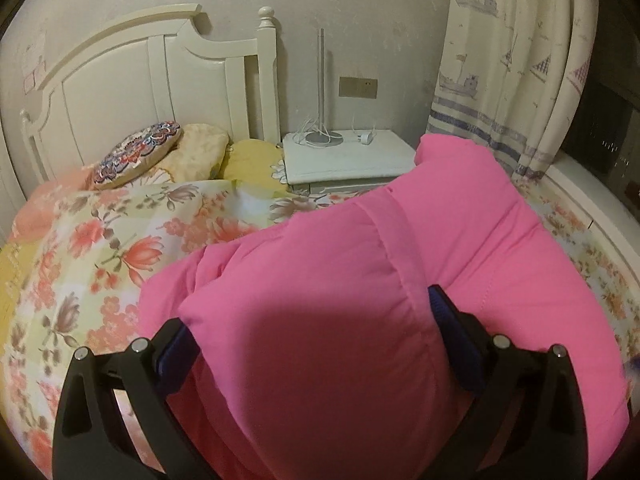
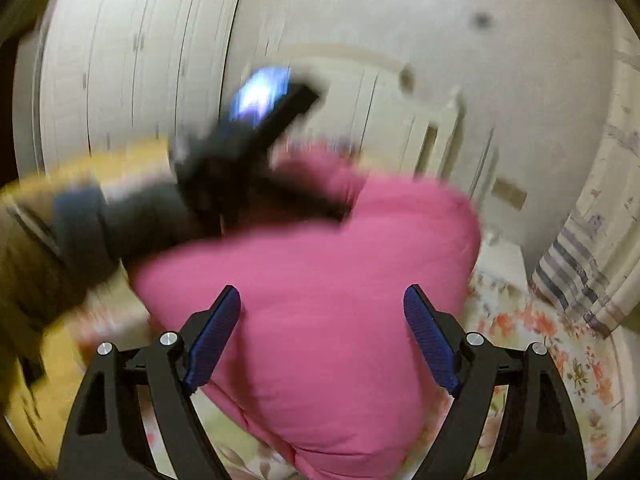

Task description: Fold large clothes

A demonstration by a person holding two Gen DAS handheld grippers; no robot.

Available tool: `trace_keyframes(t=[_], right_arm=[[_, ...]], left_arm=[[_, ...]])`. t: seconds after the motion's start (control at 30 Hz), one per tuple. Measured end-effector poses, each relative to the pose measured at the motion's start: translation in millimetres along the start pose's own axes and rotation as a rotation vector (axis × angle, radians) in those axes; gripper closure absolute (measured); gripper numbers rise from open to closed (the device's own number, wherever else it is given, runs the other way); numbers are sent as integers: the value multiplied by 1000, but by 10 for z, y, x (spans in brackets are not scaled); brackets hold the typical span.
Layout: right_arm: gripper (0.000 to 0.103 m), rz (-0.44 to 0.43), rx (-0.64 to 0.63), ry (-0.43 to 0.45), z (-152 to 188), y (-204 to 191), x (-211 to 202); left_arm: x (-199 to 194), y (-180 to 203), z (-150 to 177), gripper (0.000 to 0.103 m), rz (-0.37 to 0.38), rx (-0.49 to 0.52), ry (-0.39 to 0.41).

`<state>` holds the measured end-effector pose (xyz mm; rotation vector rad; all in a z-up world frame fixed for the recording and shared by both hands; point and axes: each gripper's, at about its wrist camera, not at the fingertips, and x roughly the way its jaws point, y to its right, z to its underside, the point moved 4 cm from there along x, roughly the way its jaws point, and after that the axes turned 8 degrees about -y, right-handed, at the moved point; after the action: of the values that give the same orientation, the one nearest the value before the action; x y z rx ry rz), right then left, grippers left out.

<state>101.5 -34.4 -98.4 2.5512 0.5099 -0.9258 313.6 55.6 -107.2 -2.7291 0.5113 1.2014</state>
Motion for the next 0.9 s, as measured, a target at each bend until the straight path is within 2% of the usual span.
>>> trace_keyframes(t=[0.03, 0.13, 0.53, 0.73, 0.8, 0.9], right_arm=[[4, 9, -45, -9, -76, -77, 134], [4, 78, -122, -15, -31, -243, 344], [4, 57, -131, 7, 32, -267, 523], [4, 48, -140, 25, 58, -288, 535], [4, 29, -150, 18, 49, -271, 509], [5, -100, -144, 3, -47, -111, 330]], left_arm=[[1, -7, 27, 2, 26, -6, 9], [17, -19, 78, 2, 48, -15, 35], [157, -166, 180, 2, 154, -87, 86], [210, -207, 211, 2, 170, -104, 84], [212, -196, 217, 2, 160, -101, 76], [208, -174, 226, 2, 135, -95, 54]])
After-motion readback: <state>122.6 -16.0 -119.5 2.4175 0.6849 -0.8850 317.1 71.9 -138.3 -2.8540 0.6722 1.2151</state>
